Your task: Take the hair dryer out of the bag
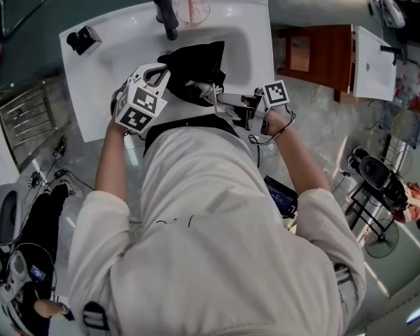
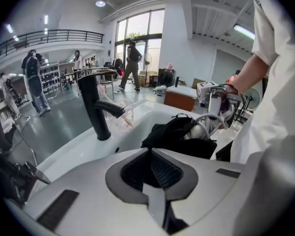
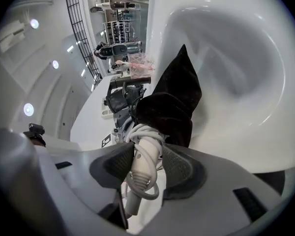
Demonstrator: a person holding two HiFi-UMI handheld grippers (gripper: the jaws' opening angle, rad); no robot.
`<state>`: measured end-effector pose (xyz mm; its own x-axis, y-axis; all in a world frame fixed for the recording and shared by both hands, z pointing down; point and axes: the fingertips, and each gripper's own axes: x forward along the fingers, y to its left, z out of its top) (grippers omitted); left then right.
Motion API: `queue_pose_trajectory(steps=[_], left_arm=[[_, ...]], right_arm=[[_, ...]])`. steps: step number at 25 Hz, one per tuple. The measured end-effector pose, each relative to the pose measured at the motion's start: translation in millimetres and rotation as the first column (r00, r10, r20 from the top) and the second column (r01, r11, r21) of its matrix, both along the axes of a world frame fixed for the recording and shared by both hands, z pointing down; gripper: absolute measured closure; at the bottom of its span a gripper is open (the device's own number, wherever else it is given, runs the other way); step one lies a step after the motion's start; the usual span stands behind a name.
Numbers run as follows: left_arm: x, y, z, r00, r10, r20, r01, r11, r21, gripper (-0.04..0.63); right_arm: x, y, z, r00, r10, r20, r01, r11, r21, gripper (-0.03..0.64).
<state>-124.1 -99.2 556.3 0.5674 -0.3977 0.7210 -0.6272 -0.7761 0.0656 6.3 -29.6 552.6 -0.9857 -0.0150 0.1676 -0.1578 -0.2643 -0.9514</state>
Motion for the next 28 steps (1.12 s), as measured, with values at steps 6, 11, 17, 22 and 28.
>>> queue_pose_trajectory(steps=[6, 11, 17, 22, 28], left_arm=[[-14.7, -3.3, 20.0, 0.986, -0.153, -0.070, 0.140, 0.977, -0.164, 0.416], [-10.1, -1.1, -11.4, 0.821, -0.412, -0.394, 0.253, 0.883, -0.395, 0.302], [17.4, 19.7, 12.7, 0.836, -0.433, -0.336, 0.251, 0.847, -0.469, 0.267], [13.6, 21.3, 24.6, 0.853, -0.431, -0.295, 0.274, 0.850, -0.449, 0.468], [-11.6, 8.4, 38.3, 0.873, -0.438, -0.215, 0.327, 0.852, -0.408, 0.494]], right_arm=[[3.2, -8.8, 6.8, 0.993, -0.053, -0.110, 0.064, 0.993, 0.099, 0.437], [-3.1, -21.4, 5.7, 0.991, 0.009, -0.134, 0.007, 0.993, 0.120, 0.436], [-22.9, -25.9, -3.9, 0.996, 0.051, -0.070, -0.045, 0.994, 0.096, 0.436], [-26.5, -26.2, -11.9, 0.998, 0.061, -0.022, -0.059, 0.996, 0.071, 0.436], [-27.9, -18.3, -21.4, 1.000, -0.029, 0.006, 0.028, 0.994, 0.109, 0.436]])
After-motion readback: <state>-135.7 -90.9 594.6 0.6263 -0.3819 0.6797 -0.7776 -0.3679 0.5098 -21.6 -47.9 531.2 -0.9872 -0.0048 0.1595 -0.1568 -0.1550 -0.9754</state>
